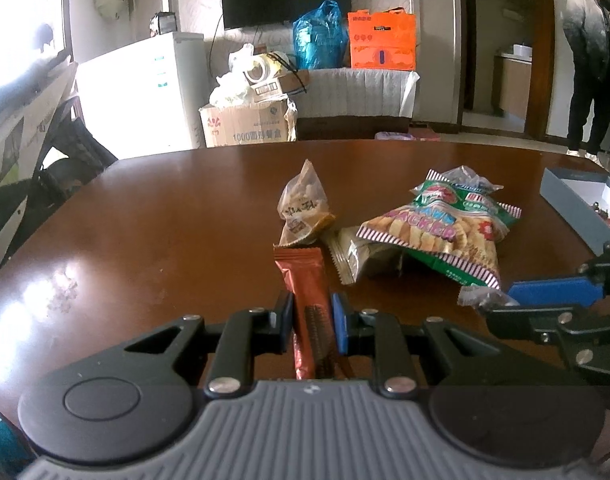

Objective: Organize snacks
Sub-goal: 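Carry the red bar and white candy over the white box with both tools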

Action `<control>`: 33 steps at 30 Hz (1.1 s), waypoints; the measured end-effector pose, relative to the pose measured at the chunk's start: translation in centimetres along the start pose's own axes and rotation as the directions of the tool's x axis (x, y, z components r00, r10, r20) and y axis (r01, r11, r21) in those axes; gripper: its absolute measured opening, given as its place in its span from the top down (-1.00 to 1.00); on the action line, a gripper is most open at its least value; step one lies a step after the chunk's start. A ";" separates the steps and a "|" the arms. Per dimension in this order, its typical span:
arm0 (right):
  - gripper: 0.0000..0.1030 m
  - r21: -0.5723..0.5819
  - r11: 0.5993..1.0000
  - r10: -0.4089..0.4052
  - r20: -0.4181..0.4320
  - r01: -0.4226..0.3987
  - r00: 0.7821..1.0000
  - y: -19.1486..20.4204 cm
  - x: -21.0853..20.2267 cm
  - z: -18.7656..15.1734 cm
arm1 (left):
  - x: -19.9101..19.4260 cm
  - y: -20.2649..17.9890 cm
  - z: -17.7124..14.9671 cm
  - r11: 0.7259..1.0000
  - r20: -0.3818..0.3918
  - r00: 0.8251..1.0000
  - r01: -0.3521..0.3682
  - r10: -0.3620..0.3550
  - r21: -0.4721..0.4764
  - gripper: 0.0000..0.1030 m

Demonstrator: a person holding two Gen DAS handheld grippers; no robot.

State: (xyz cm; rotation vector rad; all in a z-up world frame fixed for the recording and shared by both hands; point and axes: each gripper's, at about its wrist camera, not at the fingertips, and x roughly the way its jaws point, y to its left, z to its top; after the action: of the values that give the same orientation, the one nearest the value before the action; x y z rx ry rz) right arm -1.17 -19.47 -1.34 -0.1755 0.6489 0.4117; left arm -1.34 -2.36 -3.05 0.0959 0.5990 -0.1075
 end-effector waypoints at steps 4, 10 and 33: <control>0.59 -0.003 1.000 0.003 0.019 -0.003 1.000 0.1 -0.6 0.3 | -0.7 0.0 0.2 1.000 0.007 1.000 -0.005 0.005 0.009 0.63; 0.59 0.011 1.000 -0.002 0.055 0.001 0.998 -0.2 -1.6 0.7 | -1.7 0.0 1.1 1.000 0.029 1.000 -0.013 0.013 0.027 0.63; 0.59 0.216 0.964 -0.194 0.178 0.154 0.965 -7.3 -9.6 -1.0 | -3.7 -10.4 7.2 0.976 0.124 0.979 0.141 -0.163 0.169 0.63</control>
State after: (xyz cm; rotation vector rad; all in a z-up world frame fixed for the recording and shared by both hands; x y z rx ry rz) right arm -5.57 -29.43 4.02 0.0010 0.4703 0.1877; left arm -1.73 -13.26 4.31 0.1958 0.4594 -0.3090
